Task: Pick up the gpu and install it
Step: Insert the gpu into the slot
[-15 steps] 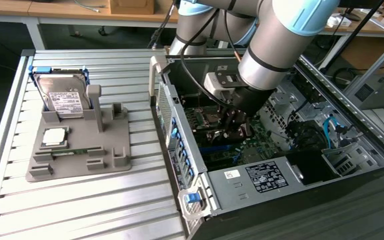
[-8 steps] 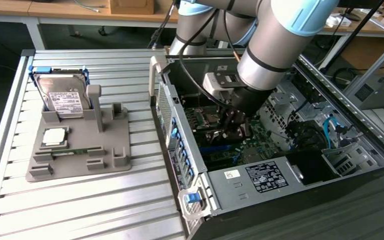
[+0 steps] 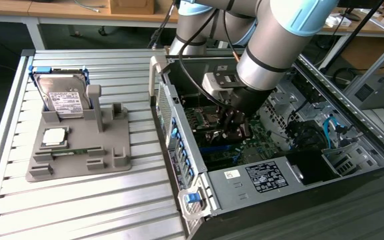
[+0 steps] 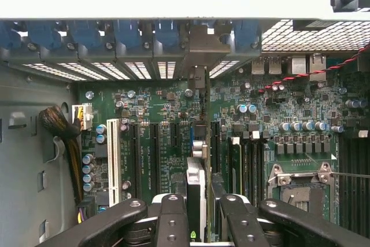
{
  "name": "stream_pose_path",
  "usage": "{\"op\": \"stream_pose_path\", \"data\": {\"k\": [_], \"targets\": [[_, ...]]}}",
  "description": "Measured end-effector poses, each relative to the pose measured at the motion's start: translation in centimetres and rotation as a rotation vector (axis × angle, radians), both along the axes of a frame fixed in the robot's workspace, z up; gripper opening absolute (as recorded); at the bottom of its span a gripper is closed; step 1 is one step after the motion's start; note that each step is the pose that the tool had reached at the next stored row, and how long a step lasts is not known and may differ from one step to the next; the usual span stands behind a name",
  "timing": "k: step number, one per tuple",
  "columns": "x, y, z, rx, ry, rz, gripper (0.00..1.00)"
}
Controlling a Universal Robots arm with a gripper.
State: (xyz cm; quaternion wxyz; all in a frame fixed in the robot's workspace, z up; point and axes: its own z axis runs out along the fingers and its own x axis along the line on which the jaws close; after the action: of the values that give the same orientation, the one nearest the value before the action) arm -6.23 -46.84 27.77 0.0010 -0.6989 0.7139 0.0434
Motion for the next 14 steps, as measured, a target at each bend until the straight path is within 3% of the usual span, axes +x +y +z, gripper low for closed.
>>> {"op": "stream_pose_path", "data": {"k": [14], "targets": [[-0.03,0.37,0.0,-0.0002,0.0,0.0,0.27]]}}
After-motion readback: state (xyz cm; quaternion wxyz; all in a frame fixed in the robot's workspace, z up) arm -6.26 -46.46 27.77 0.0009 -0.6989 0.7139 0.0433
